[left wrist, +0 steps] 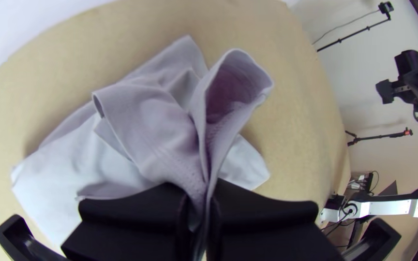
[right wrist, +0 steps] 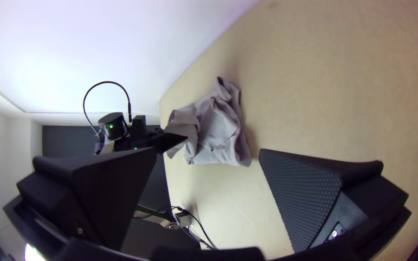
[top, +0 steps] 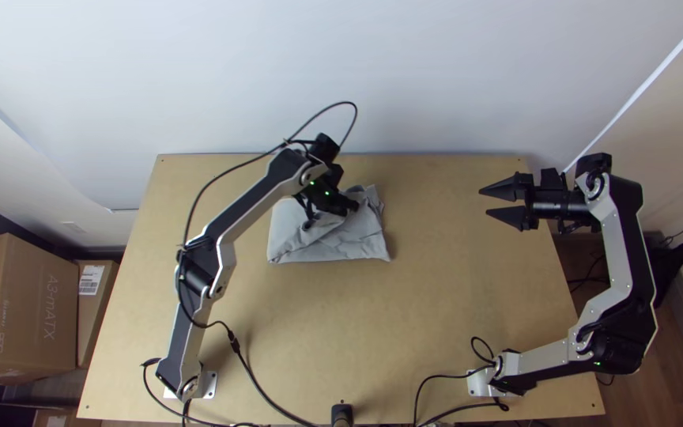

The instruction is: Fold the t-shirt

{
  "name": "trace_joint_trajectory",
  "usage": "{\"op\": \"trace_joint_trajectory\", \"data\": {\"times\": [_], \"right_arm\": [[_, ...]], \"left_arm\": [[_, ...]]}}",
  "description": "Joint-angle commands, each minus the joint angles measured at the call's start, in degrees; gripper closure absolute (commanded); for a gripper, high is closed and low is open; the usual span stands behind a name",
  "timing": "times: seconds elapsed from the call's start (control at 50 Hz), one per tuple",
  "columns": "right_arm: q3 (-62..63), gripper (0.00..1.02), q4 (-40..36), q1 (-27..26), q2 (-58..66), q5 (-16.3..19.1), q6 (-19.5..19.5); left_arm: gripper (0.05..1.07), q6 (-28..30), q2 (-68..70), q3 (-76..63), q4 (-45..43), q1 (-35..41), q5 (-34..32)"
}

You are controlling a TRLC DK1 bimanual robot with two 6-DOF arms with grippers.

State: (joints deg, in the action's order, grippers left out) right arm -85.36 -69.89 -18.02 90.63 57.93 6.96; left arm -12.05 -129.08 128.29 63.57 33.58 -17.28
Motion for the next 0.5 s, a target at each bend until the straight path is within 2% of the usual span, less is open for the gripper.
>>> {"op": "trace_joint_trajectory", "data": {"times": [0.0, 0.04, 0.06, 0.08, 0.12, 0.16, 0.18, 0.38, 0.48], "right_arm": [[2.3, 0.05, -0.3, -0.6, -1.8, 0.8, -1.6], [3.3, 0.05, -0.3, -0.6, -1.9, 0.8, -2.0], [3.6, 0.05, -0.3, -0.6, -2.0, 0.8, -2.0], [4.2, 0.05, -0.3, -0.5, -2.0, 0.8, -2.3], [5.2, 0.05, -0.3, -0.5, -2.1, 0.7, -2.7], [6.3, 0.05, -0.1, -0.3, -2.0, 0.7, -2.9], [6.9, 0.05, 0.0, -0.1, -1.9, 0.6, -3.1], [10.0, 0.05, 3.5, 4.5, -0.9, -1.8, -2.7], [10.4, 0.04, 5.4, 9.6, 0.6, -3.6, -1.9]], "left_arm": [[1.05, -2.1, -4.8, 3.2, -0.2, 2.7, 0.7], [1.03, -3.5, -6.6, 4.2, -1.2, 3.4, 1.2], [0.99, -3.9, -7.1, 4.4, -1.9, 3.8, 1.2], [0.89, -4.0, -7.4, 4.4, -2.8, 4.1, 1.2], [0.58, -4.2, -8.0, 4.5, -4.3, 5.0, 1.2], [0.17, -4.4, -8.6, 5.0, -5.3, 5.9, 1.2], [0.08, -4.5, -8.8, 5.4, -5.4, 6.3, 1.2], [0.09, -6.1, -6.5, 6.4, -11.4, 7.1, 1.2], [0.09, -6.8, -3.0, 6.3, -12.1, 5.8, 1.3]]}}
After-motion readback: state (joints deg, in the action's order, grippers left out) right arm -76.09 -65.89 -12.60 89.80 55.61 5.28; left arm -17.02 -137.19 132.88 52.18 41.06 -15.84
